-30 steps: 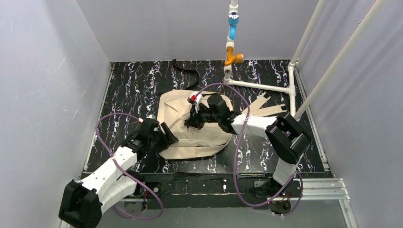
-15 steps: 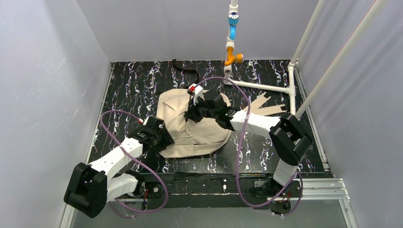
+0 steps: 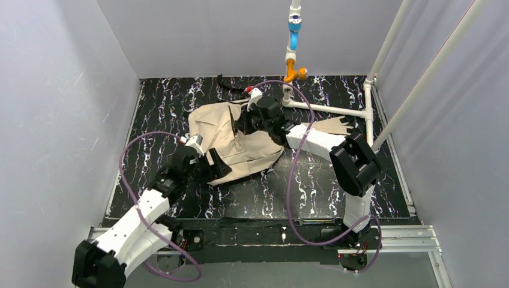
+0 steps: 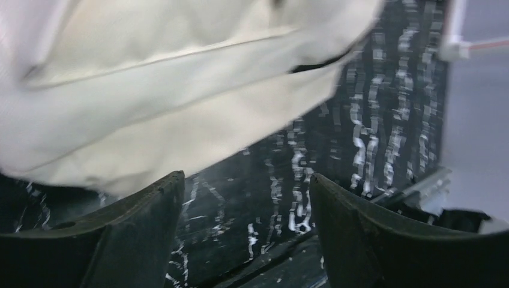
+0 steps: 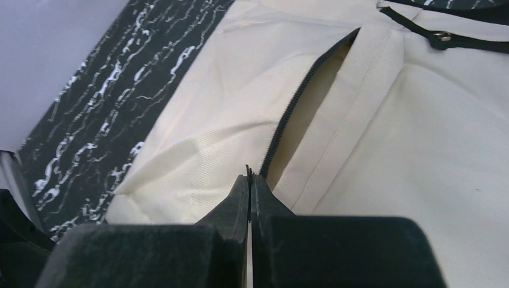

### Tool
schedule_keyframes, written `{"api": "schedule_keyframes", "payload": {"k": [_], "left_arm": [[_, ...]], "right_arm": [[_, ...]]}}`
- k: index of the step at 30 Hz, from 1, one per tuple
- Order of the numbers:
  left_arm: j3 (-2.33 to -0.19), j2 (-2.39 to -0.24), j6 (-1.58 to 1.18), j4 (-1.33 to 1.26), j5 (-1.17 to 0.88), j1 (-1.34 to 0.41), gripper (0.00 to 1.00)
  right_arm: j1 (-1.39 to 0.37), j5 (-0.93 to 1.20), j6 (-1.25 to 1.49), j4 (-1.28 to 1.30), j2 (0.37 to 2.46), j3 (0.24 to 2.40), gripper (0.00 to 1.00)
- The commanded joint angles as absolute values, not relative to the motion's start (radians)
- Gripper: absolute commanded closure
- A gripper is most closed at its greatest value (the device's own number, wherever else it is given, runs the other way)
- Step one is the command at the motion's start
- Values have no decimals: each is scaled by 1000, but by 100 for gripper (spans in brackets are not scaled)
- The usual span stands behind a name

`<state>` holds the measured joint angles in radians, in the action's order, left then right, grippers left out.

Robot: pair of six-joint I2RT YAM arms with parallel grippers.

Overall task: Pack the student bag
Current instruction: Zip the student bag at the center of the board.

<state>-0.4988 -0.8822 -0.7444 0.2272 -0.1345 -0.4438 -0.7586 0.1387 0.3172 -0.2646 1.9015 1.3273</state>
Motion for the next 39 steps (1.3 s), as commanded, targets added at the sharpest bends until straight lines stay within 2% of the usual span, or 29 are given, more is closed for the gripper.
{"api": "schedule_keyframes", "payload": {"k": [1, 6, 10, 15, 18, 21, 29, 32, 36, 39], "left_arm": [[-562, -795, -584, 117, -250, -457, 24], [-678, -972, -602, 104, -132, -512, 27], [-695, -1113, -569, -5, 31, -580, 39], [-709, -1181, -578, -65, 181, -593, 53], [-690, -1187, -567, -121, 249, -598, 54], [-659, -1206, -556, -218, 246, -599, 55], [-692, -1314, -568, -273, 259, -613, 59], [-685, -1330, -578, -271, 265, -621, 67], [-682, -1323, -576, -174, 284, -623, 99], [-618, -1271, -540, -146, 241, -623, 100]], "right_arm": [[-784, 138, 469, -386, 1792, 1323, 99], [-795, 138, 588, -377, 1763, 1321, 99], [-795, 131, 627, -388, 1753, 1329, 99], [-795, 145, 659, -388, 1753, 1323, 99], [-796, 156, 670, -398, 1756, 1318, 99], [-797, 162, 675, -399, 1762, 1321, 99], [-802, 165, 684, -394, 1752, 1320, 99], [-806, 162, 675, -383, 1745, 1323, 99], [-810, 138, 629, -354, 1732, 1322, 99], [-810, 80, 548, -349, 1723, 1317, 99]]}}
